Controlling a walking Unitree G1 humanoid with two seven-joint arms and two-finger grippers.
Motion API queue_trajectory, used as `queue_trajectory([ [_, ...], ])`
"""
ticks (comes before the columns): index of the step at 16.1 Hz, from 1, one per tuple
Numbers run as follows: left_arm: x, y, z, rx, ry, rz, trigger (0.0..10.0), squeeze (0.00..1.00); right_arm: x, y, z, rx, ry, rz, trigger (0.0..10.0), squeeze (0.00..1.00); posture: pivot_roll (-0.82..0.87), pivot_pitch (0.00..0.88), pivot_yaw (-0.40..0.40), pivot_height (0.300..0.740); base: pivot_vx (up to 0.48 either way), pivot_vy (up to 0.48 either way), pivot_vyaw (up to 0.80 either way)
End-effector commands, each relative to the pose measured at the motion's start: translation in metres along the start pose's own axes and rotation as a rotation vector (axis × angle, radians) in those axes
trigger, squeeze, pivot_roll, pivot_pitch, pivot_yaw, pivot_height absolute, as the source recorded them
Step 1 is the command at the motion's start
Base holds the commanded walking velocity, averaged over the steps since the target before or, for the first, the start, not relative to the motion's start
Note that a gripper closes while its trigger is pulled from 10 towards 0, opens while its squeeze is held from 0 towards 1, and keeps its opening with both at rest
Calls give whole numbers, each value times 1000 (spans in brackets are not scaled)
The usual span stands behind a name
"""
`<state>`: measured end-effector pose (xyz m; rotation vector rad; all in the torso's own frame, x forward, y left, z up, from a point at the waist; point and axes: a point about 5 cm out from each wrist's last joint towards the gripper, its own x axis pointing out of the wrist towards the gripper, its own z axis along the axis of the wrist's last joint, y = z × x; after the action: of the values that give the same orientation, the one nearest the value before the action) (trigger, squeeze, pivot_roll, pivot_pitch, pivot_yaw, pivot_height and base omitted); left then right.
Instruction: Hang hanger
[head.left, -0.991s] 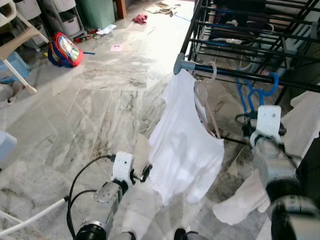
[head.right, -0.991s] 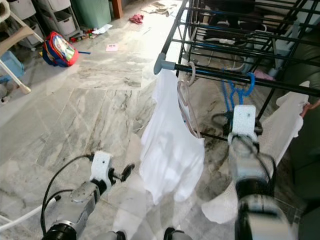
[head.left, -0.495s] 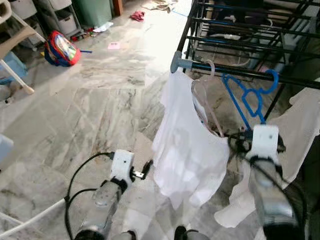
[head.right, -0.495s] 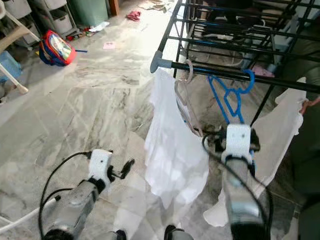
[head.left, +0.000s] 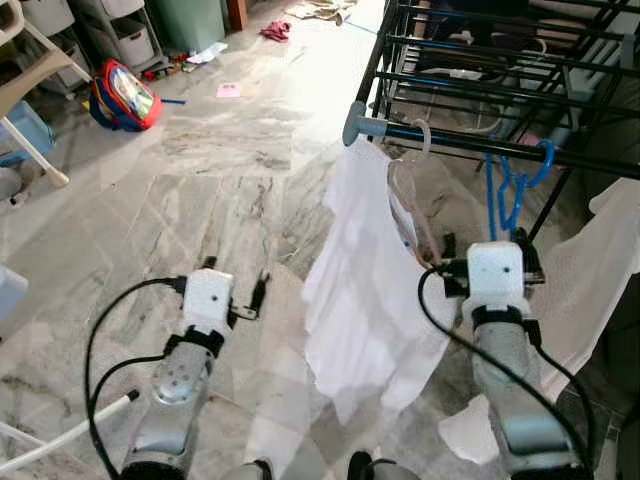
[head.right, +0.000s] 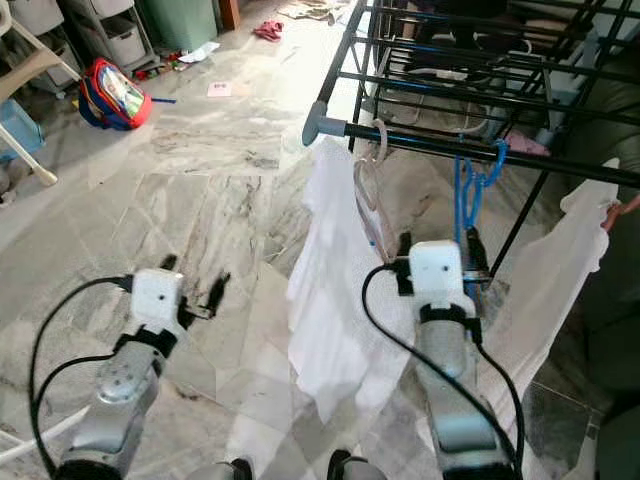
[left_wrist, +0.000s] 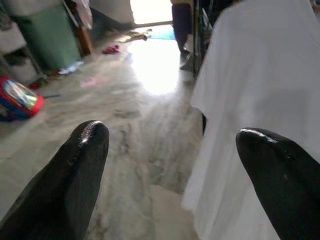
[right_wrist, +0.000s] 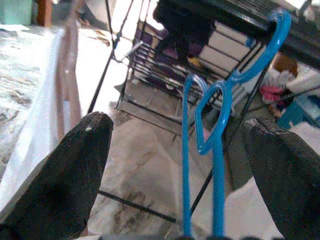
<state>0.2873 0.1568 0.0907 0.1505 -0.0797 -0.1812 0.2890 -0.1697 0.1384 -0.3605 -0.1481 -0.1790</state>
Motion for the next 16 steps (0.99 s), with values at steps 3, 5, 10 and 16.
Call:
queue_trajectory([
  [3, -7, -6, -2, 9, 27, 21, 10000, 0, -9, 12, -7, 68, 20, 55, 10000, 0, 108, 198, 3, 740, 0, 0, 0],
  [5, -7, -5, 1, 16, 32, 29, 10000, 0, -13, 13, -8, 168, 38, 53, 10000, 0, 109, 210, -5, 740, 0, 0, 0],
  [10, -10, -4, -2, 35, 63, 11, 10000, 0, -14, 9, -9, 184, 39, 110, 10000, 0, 120, 200, -4, 740, 0, 0, 0],
  [16, -2, 1, 0, 58, 76, 5, 10000, 0, -4, 4, -10, 176, 49, 142, 10000, 0, 137, 172, 17, 740, -184, 0, 0],
])
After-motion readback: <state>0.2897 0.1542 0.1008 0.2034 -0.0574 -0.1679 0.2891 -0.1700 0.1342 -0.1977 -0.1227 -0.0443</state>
